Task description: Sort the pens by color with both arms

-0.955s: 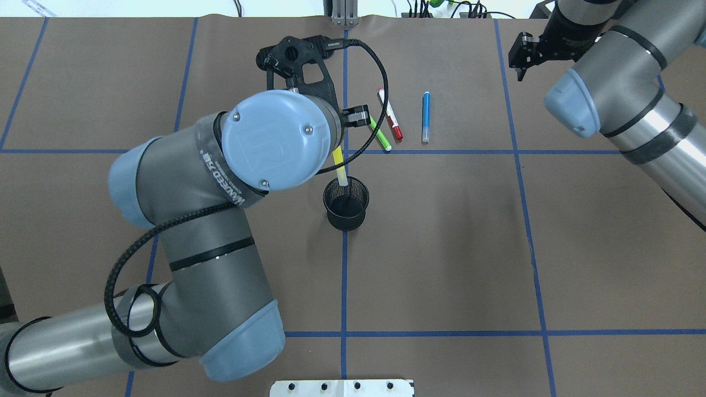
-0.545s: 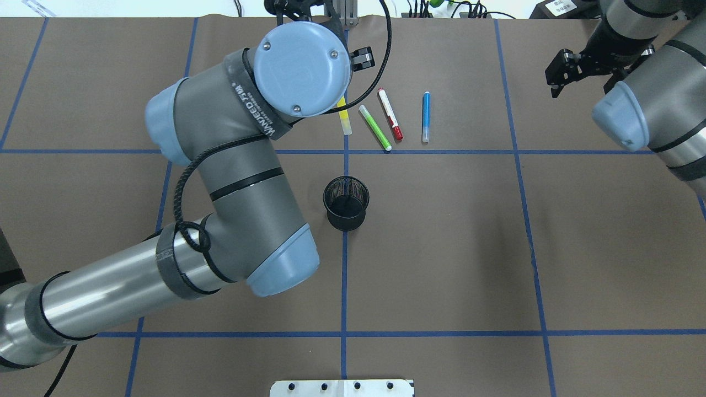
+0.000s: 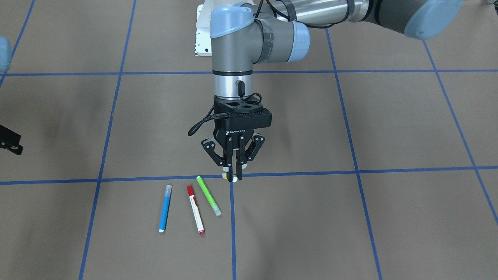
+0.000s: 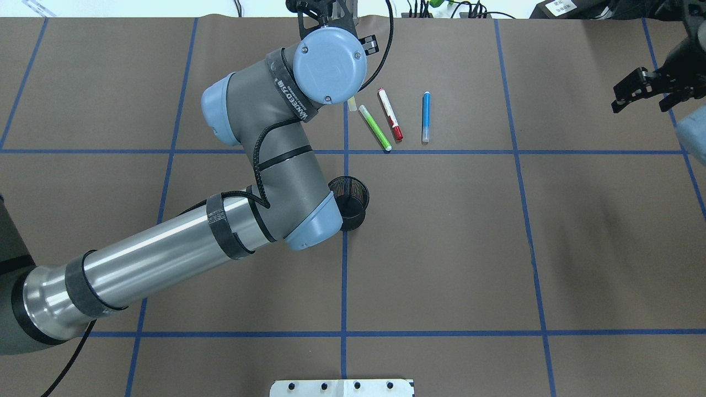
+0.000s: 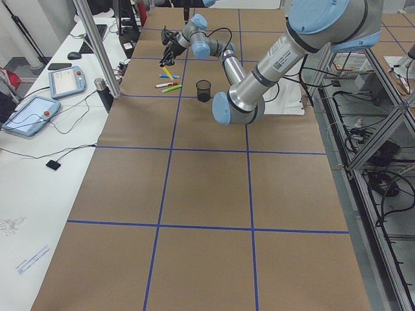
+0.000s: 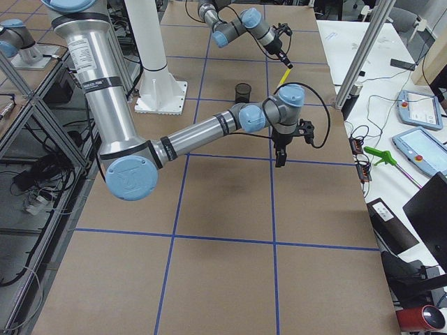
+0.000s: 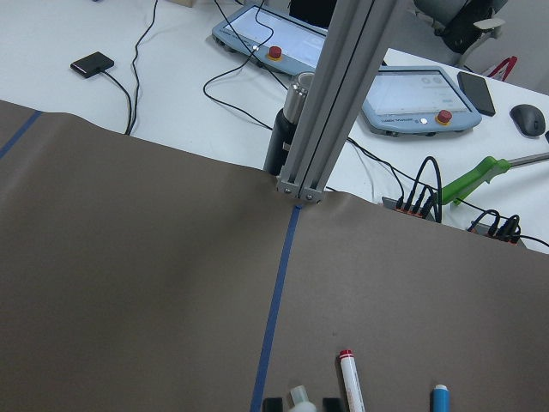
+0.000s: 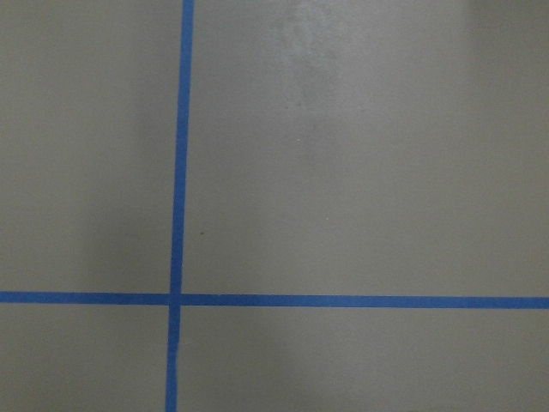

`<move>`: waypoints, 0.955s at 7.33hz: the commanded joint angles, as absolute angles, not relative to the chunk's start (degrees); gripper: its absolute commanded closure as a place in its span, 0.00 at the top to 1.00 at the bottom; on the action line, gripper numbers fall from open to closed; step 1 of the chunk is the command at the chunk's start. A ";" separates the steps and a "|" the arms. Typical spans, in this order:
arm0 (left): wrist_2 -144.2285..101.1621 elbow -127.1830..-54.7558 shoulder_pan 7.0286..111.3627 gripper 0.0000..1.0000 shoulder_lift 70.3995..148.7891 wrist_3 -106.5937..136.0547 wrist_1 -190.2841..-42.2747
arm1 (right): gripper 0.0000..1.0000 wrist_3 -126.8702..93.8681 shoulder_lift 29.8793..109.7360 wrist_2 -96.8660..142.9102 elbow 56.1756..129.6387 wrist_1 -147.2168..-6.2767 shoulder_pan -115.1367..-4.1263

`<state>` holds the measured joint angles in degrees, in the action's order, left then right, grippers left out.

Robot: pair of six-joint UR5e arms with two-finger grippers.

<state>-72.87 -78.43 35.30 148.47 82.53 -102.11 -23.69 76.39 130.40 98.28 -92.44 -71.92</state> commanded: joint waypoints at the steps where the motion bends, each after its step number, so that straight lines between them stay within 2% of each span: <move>1: -69.97 -71.76 35.25 0.00 150.90 84.19 -105.36 | 1.00 -13.14 81.80 130.78 98.00 -92.37 -76.80; 4: -70.40 -68.38 33.67 0.00 151.96 83.68 -105.21 | 1.00 -12.66 83.58 132.89 98.61 -91.76 -80.58; 5: -71.27 -68.64 33.66 0.31 152.14 82.11 -103.99 | 1.00 -12.48 84.02 132.54 98.53 -91.84 -81.99; 7: -73.38 -69.78 33.66 0.99 152.67 79.03 -101.35 | 1.00 -11.69 84.29 132.98 98.44 -92.19 -88.21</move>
